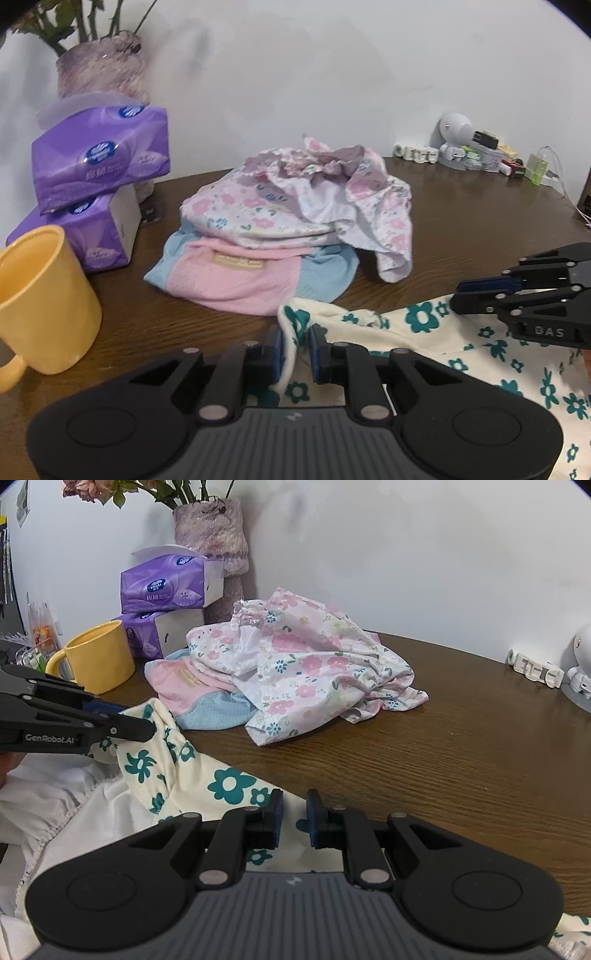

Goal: Fold clothes

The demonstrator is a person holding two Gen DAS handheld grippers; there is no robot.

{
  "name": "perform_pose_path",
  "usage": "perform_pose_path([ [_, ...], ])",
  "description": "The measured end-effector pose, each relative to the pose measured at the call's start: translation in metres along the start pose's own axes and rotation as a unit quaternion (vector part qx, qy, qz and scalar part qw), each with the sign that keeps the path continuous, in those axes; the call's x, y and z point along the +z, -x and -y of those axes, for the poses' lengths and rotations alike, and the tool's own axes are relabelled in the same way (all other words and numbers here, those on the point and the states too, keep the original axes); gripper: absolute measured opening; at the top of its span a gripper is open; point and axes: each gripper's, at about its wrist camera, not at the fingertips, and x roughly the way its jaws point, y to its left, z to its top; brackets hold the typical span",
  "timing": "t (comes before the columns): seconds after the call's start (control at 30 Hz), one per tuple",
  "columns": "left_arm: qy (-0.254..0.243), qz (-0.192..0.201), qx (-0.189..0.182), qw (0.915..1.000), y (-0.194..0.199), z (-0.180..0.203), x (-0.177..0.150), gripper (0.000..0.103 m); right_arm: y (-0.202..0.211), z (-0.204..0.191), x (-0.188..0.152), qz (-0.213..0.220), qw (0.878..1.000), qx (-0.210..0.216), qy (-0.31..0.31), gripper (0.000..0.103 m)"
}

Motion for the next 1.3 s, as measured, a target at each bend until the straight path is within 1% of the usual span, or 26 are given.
perform_pose_path([
  [0.03,0.005,-0.001,0.003,1.0000,0.000,-0.002,0.000,0.019,0.000,0.000,-0.001,0.003,1.000,0.001,-0.002,0.013],
  [0.07,0.011,-0.002,0.006,0.9999,0.000,-0.004,0.000,0.025,0.000,0.001,-0.002,0.005,1.000,0.002,-0.003,0.013],
  [0.13,0.032,0.002,0.016,0.9994,0.007,-0.010,0.002,0.033,0.001,0.001,-0.002,0.008,1.000,0.002,-0.005,0.013],
  [0.2,0.051,0.018,0.028,0.9981,0.022,-0.017,0.004,0.048,0.005,0.003,-0.002,0.014,1.000,0.006,-0.014,0.016],
  [0.23,0.060,0.030,0.032,0.9973,0.032,-0.020,0.005,0.053,0.010,0.004,-0.002,0.019,1.000,0.008,-0.021,0.017],
  [0.27,0.069,0.041,0.037,0.9961,0.043,-0.023,0.005,0.061,0.014,0.006,-0.001,0.025,0.999,0.009,-0.027,0.020],
  [0.3,0.077,0.052,0.041,0.9948,0.053,-0.026,0.005,0.068,0.018,0.008,-0.001,0.030,0.999,0.011,-0.034,0.023],
  [0.37,0.093,0.066,0.047,0.9924,0.074,-0.029,0.001,0.072,0.037,0.008,0.004,0.050,0.998,0.009,-0.037,0.043],
  [0.43,0.096,0.070,0.050,0.9916,0.093,-0.025,-0.008,0.075,0.057,0.008,0.008,0.070,0.997,0.011,-0.037,0.045],
  [0.47,0.093,0.071,0.051,0.9918,0.101,-0.022,-0.013,0.077,0.066,0.007,0.008,0.074,0.996,0.018,-0.036,0.048],
  [0.53,0.082,0.073,0.054,0.9925,0.117,-0.012,-0.027,0.078,0.082,0.004,0.007,0.075,0.996,0.035,-0.031,0.050],
  [0.63,0.077,0.073,0.056,0.9928,0.139,0.004,-0.051,0.078,0.102,-0.003,-0.003,0.064,0.996,0.052,-0.018,0.051],
  [0.8,0.103,0.066,0.017,0.9924,0.173,0.031,-0.097,0.078,0.135,-0.016,-0.030,0.042,0.997,0.064,-0.003,0.051],
  [0.87,0.107,0.063,0.010,0.9923,0.185,0.043,-0.113,0.078,0.152,-0.021,-0.044,0.037,0.997,0.071,0.005,0.051],
  [0.93,0.102,0.061,0.014,0.9929,0.193,0.056,-0.127,0.078,0.167,-0.027,-0.057,0.033,0.996,0.076,0.015,0.051],
  [1.07,0.086,0.058,0.023,0.9943,0.199,0.075,-0.145,0.078,0.192,-0.038,-0.083,0.014,0.995,0.090,0.030,0.051],
  [1.17,0.086,0.055,0.024,0.9945,0.196,0.082,-0.150,0.077,0.206,-0.044,-0.102,-0.002,0.994,0.099,0.038,0.050],
  [1.3,0.087,0.048,0.028,0.9946,0.187,0.087,-0.153,0.076,0.214,-0.048,-0.121,-0.016,0.993,0.104,0.046,0.048],
])
